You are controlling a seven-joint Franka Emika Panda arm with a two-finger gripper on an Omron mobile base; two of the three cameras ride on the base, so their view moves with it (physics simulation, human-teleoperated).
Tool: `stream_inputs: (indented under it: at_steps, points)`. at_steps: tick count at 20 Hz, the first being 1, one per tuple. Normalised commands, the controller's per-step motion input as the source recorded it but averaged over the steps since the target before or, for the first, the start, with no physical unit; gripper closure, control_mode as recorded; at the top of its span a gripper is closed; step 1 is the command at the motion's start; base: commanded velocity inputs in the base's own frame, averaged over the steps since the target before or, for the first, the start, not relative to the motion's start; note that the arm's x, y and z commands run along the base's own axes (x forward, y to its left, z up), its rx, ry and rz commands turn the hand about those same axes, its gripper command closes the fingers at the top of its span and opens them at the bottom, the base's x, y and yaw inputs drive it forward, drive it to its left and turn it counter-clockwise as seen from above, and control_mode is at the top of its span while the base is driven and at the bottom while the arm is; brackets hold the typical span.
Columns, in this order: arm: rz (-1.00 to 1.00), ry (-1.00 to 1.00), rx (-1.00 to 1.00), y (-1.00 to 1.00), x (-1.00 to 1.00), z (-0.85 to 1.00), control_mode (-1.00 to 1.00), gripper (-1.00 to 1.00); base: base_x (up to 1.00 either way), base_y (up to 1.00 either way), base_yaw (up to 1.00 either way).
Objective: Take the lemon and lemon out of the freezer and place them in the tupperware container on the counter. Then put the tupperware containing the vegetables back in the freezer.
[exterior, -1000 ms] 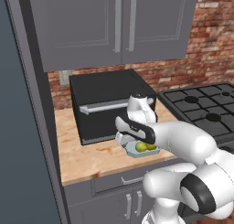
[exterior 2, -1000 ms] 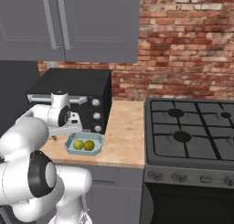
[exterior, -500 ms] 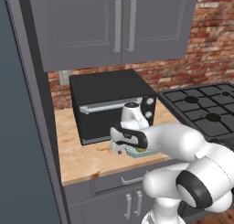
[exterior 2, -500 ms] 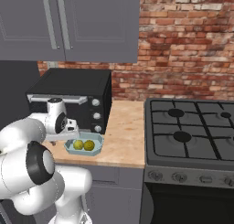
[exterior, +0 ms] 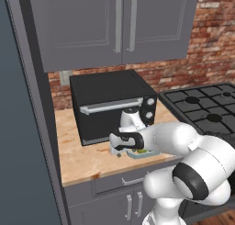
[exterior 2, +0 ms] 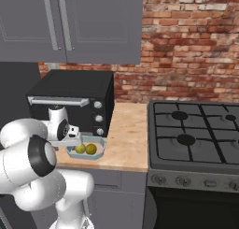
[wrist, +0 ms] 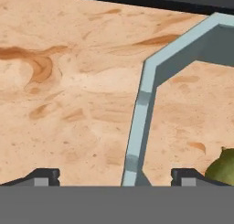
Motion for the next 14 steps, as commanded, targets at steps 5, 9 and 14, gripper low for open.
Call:
stream_inputs:
  at_steps: [5,9,14]
  points:
    - [-0.06,0.0,0.0,-0.02,0.15,-0.23,-1.0,-1.0,0.0,0.0,0.0]
    - [-0.06,0.0,0.0,-0.01,0.0,-0.35,-1.0,-1.0,0.0,0.0,0.0]
    - [-0.06,0.0,0.0,-0.08,0.0,-0.34,-1.0,1.0,0.0,0.0,0.0]
